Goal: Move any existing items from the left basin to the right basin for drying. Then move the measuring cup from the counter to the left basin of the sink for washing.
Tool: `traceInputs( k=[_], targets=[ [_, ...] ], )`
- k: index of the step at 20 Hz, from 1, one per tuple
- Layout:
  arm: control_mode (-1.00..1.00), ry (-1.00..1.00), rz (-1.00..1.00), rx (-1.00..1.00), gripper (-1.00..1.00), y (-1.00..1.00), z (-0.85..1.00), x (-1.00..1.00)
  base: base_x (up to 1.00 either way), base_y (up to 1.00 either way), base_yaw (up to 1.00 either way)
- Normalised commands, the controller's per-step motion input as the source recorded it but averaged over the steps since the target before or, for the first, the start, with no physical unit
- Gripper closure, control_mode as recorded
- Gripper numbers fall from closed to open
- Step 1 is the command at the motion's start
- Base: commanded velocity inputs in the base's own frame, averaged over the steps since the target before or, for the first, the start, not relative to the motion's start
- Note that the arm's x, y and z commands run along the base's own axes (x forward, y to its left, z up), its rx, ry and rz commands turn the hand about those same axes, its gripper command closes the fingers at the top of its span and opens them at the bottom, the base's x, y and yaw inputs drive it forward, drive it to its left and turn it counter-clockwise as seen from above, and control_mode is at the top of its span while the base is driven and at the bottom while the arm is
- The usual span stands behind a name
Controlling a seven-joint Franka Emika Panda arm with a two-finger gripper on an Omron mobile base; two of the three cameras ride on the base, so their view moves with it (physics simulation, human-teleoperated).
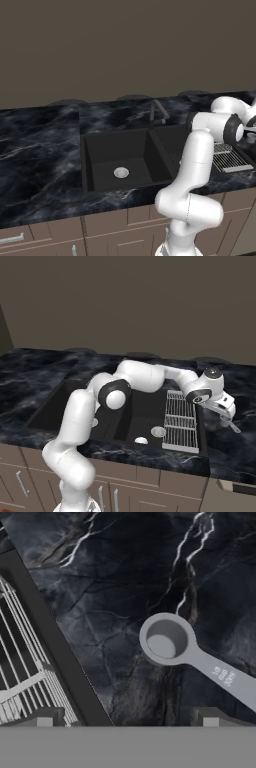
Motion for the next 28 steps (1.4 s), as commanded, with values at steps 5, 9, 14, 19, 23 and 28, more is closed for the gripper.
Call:
traceInputs(
  k=[5,9,14,19,23,28],
  targets=[
    [-1.00,0.00,0.00,0.00,-1.00,-0.05,-0.02,0.09,0.00,0.00,0.00],
    [-1.00,0.00,0.00,0.00,-1.00,-0.08,0.00,0.09,0.00,0.00,0.00],
    [-1.00,0.00,0.00,0.00,-1.00,-0.06,0.00,0.11,0.00,0.00,0.00],
    [-1.00,0.00,0.00,0.00,-1.00,-0.05,-0.06,0.13,0.00,0.00,0.00],
    [-1.00,0.00,0.00,0.00,-1.00,-0.06,-0.05,0.09,0.00,0.00,0.00],
    [-1.00,-0.01,0.00,0.00,-1.00,-0.14,-0.01,0.00,0.00,0.00,0.00]
  ],
)
